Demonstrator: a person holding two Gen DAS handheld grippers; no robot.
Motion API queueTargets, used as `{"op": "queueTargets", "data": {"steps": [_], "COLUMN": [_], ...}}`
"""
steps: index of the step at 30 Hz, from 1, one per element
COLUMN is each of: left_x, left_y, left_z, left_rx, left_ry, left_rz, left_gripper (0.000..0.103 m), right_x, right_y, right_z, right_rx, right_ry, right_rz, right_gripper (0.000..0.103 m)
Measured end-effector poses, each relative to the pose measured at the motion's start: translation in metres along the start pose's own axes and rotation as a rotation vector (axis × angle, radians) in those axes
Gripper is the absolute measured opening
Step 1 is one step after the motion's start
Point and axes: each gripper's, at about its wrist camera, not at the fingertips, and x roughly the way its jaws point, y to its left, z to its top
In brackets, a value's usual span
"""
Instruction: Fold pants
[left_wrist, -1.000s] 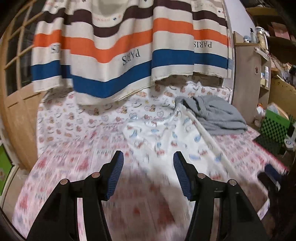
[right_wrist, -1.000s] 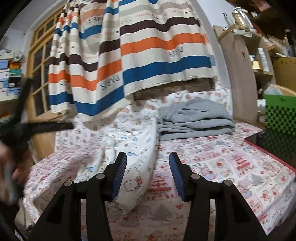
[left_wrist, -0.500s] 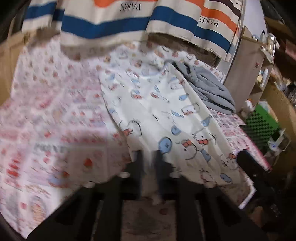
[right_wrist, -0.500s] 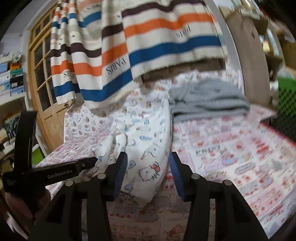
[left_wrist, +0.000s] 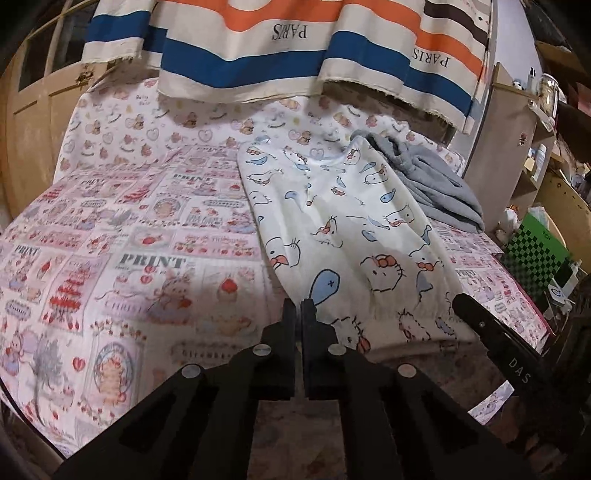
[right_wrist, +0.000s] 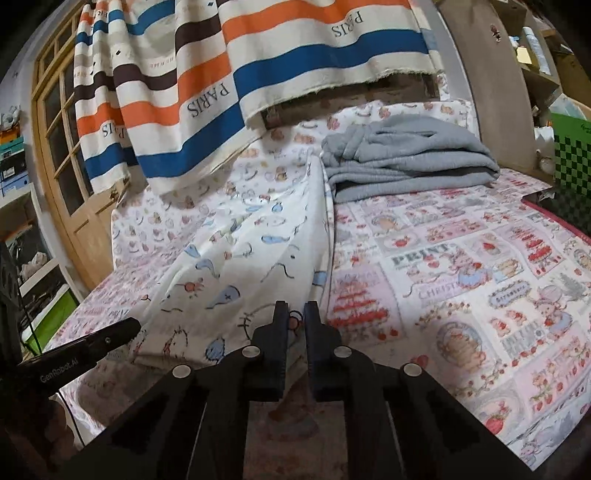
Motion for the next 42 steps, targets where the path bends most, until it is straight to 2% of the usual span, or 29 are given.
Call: {"op": "queueTargets", "data": {"steps": [3,4,5,6,10,11,12,16,19,20,22,23,25,27,29,30,31,33,35,38,42], "left_x": [-0.010,-0.014,-0.018,-0.022,-0.028,-0.026,-0.022,0.002,0.002,0.003,0.004,0.004,0.007,0.006,0.006,0.005,0.003,-0.002,-0.010,-0.027,-0.042], "left_y": [-0.002,-0.003,-0.004,-0.004,-0.005,-0.005,-0.004,0.004,0.004,0.003,0.001,-0.001,-0.006,-0.009,-0.008,-0.007,-0.007,-0.012,-0.022,-0.030,-0.028], "left_z": [-0.001,-0.002,-0.002,-0.003,-0.005,-0.005,-0.006,-0.009,-0.009,-0.009,-0.010,-0.011,-0.012,-0.014,-0.014,-0.015,-0.016,-0.017,-0.018,-0.018,-0.015], "left_rx": [0.023,0.028,0.034,0.038,0.021,0.005,-0.011,-0.120,-0.139,-0.141,-0.139,-0.134,-0.109,-0.095,-0.100,-0.109,-0.113,-0.087,-0.036,0.006,-0.023], "left_ry": [-0.030,-0.043,-0.052,-0.059,-0.059,-0.044,-0.028,0.057,0.044,0.043,0.037,0.038,0.056,0.034,0.022,0.013,0.001,-0.025,-0.059,-0.118,-0.132], "left_rz": [-0.015,-0.016,-0.023,-0.033,-0.082,-0.103,-0.117,-0.163,-0.169,-0.174,-0.172,-0.178,-0.176,-0.146,-0.147,-0.156,-0.164,-0.146,-0.104,-0.055,-0.077], "left_gripper": [0.002,0.010,0.023,0.030,0.038,0.044,0.047,0.049,0.049,0.049,0.049,0.046,0.029,0.028,0.024,0.021,0.018,0.018,0.017,0.017,0.017], "right_x": [-0.008,-0.011,-0.013,-0.015,-0.022,-0.023,-0.023,-0.015,-0.007,-0.007,-0.005,-0.005,0.001,0.006,0.007,0.006,0.005,0.001,-0.008,-0.017,-0.037], "right_y": [-0.003,-0.005,-0.006,-0.006,-0.010,-0.010,-0.010,-0.007,-0.006,-0.005,-0.006,-0.007,-0.004,0.003,0.005,0.002,-0.001,-0.002,0.006,0.016,0.022], "right_z": [0.000,0.001,0.002,0.002,0.004,0.003,0.003,-0.003,-0.006,-0.007,-0.007,-0.007,-0.007,-0.007,-0.008,-0.008,-0.009,-0.009,-0.008,-0.005,-0.002], "right_rx": [0.012,0.017,0.023,0.028,0.058,0.065,0.071,0.076,0.098,0.088,0.109,0.122,0.112,0.078,0.077,0.098,0.130,0.143,0.092,0.043,0.026], "right_ry": [-0.013,-0.015,-0.016,-0.015,-0.026,-0.031,-0.036,0.005,0.050,0.042,0.038,0.030,0.051,0.073,0.072,0.068,0.061,0.036,0.002,-0.015,-0.038], "right_rz": [0.010,0.017,0.022,0.027,0.071,0.075,0.079,0.106,0.145,0.134,0.134,0.131,0.144,0.118,0.105,0.094,0.092,0.093,0.077,0.076,0.085], "right_gripper": [0.011,0.013,0.018,0.021,0.042,0.055,0.058,0.058,0.058,0.058,0.052,0.048,0.039,0.034,0.030,0.024,0.022,0.015,0.011,0.009,0.009]}}
